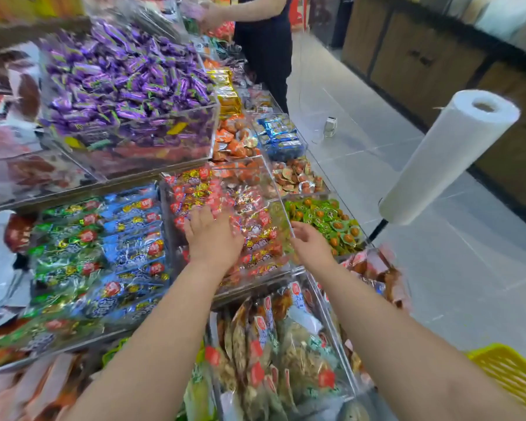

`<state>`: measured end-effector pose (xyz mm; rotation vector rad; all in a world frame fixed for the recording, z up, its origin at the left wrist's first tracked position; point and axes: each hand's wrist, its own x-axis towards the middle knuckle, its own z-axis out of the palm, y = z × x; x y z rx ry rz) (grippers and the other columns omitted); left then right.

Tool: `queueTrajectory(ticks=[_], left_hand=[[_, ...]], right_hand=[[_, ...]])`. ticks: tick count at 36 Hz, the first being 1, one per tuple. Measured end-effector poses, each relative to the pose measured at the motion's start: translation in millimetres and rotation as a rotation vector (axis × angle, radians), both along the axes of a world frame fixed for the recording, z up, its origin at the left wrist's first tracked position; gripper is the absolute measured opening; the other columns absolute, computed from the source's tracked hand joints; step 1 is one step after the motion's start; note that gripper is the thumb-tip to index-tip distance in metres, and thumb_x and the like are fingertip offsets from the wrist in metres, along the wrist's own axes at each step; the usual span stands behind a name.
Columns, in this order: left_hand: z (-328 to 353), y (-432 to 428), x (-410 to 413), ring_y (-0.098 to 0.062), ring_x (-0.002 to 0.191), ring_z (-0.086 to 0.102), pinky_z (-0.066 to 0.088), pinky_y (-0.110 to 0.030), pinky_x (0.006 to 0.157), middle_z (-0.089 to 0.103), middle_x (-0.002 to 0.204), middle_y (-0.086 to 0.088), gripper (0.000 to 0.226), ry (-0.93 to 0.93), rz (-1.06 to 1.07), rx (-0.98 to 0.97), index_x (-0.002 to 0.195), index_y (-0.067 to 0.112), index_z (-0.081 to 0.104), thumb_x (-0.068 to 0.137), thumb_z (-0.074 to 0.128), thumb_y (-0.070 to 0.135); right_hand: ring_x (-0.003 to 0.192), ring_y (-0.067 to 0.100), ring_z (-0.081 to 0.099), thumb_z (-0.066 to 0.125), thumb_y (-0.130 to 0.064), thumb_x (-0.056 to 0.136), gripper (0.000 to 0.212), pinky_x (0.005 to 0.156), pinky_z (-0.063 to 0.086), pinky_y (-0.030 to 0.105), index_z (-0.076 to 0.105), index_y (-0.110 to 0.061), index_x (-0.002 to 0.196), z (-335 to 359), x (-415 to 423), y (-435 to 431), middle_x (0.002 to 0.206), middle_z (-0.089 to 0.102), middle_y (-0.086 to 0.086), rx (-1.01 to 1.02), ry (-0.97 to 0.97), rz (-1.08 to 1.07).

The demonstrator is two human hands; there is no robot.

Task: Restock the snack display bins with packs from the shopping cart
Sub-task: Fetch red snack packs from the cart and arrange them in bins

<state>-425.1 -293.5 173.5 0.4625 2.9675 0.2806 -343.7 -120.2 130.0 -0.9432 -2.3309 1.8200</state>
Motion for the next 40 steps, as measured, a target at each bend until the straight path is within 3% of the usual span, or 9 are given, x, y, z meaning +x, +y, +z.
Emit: queueTrajectory(ticks=[3, 7, 14, 17, 22, 25, 28, 35, 40], left_hand=[[-4, 29, 40, -0.032, 0.111, 0.047, 0.037, -0.041, 0.092, 0.058, 0.112, -0.011, 0.026, 0.106, -0.062, 0.350, 0.107, 0.011, 0.064, 0.087, 0.059, 0.026], [-23, 78, 104, -0.023, 0.083, 0.057, 0.036, -0.028, 0.064, 0.062, 0.086, 0.003, 0.007, -0.395, -0.120, 0.579, 0.089, 0.020, 0.061, 0.093, 0.056, 0.023], [-75, 166, 232, -0.009, 0.082, 0.056, 0.041, -0.012, 0.066, 0.065, 0.093, -0.004, 0.014, -0.795, -0.549, 0.288, 0.099, 0.008, 0.068, 0.093, 0.056, 0.011], [-93, 201, 281, -0.016, 0.077, 0.056, 0.049, -0.030, 0.078, 0.064, 0.093, -0.013, 0.017, -0.889, -0.642, 0.106, 0.096, 0.011, 0.068, 0.094, 0.051, 0.013], [-121, 259, 344, -0.032, 0.094, 0.065, 0.049, -0.037, 0.076, 0.069, 0.093, -0.022, 0.020, -0.920, -0.686, -0.069, 0.102, 0.008, 0.068, 0.093, 0.051, 0.011], [-141, 290, 380, -0.024, 0.073, 0.059, 0.039, -0.032, 0.058, 0.061, 0.070, -0.013, 0.020, -0.893, -0.711, -0.162, 0.074, 0.013, 0.063, 0.091, 0.051, 0.012], [-162, 319, 413, -0.015, 0.062, 0.050, 0.036, -0.022, 0.050, 0.063, 0.080, -0.009, 0.012, -0.912, -0.715, -0.233, 0.091, 0.016, 0.064, 0.093, 0.051, 0.016], [-232, 366, 486, -0.025, 0.121, 0.052, 0.040, -0.026, 0.090, 0.056, 0.133, -0.010, 0.029, -0.977, -0.783, -0.422, 0.118, 0.010, 0.061, 0.096, 0.046, 0.021], [-280, 380, 506, -0.024, 0.117, 0.053, 0.040, -0.026, 0.087, 0.055, 0.131, -0.011, 0.023, -1.030, -0.779, -0.497, 0.111, 0.009, 0.062, 0.096, 0.046, 0.017]], right_hand=[[0.080, 0.005, 0.065, 0.057, -0.011, 0.092, 0.032, 0.072, 0.053, 0.021, 0.056, -0.013, 0.124, -8, 32, 15, 0.106, 0.065, -0.001, -0.096, -0.003, -0.047], [0.081, 0.019, 0.059, 0.057, -0.006, 0.091, 0.024, 0.079, 0.050, 0.035, 0.061, -0.007, 0.115, -28, 94, 47, 0.099, 0.066, 0.011, -0.166, -0.057, -0.200], [0.064, 0.012, 0.048, 0.051, 0.002, 0.088, 0.018, 0.051, 0.033, 0.017, 0.065, -0.010, 0.088, -67, 255, 113, 0.070, 0.057, 0.002, -0.240, -0.162, -0.507], [0.061, 0.015, 0.046, 0.048, 0.005, 0.089, 0.028, 0.054, 0.032, 0.023, 0.057, -0.003, 0.115, -83, 328, 140, 0.078, 0.054, 0.012, -0.326, -0.197, -0.760], [0.052, 0.013, 0.051, 0.048, 0.003, 0.092, 0.025, 0.045, 0.034, 0.020, 0.058, 0.002, 0.115, -109, 446, 179, 0.070, 0.054, 0.009, -0.389, -0.284, -0.975], [0.065, 0.015, 0.057, 0.049, -0.007, 0.094, 0.026, 0.060, 0.047, 0.025, 0.058, -0.001, 0.117, -129, 509, 195, 0.082, 0.058, 0.007, -0.403, -0.372, -1.004], [0.088, 0.026, 0.062, 0.052, -0.016, 0.094, 0.025, 0.085, 0.054, 0.039, 0.062, -0.002, 0.113, -154, 558, 206, 0.097, 0.064, 0.012, -0.486, -0.436, -0.973], [0.112, 0.033, 0.056, 0.048, -0.008, 0.094, 0.032, 0.079, 0.047, 0.029, 0.055, 0.003, 0.124, -211, 625, 210, 0.122, 0.058, 0.020, -0.654, -0.657, -0.845], [0.120, 0.032, 0.051, 0.051, -0.013, 0.094, 0.034, 0.096, 0.042, 0.033, 0.055, 0.000, 0.125, -261, 636, 208, 0.130, 0.054, 0.019, -0.682, -0.730, -0.771]])
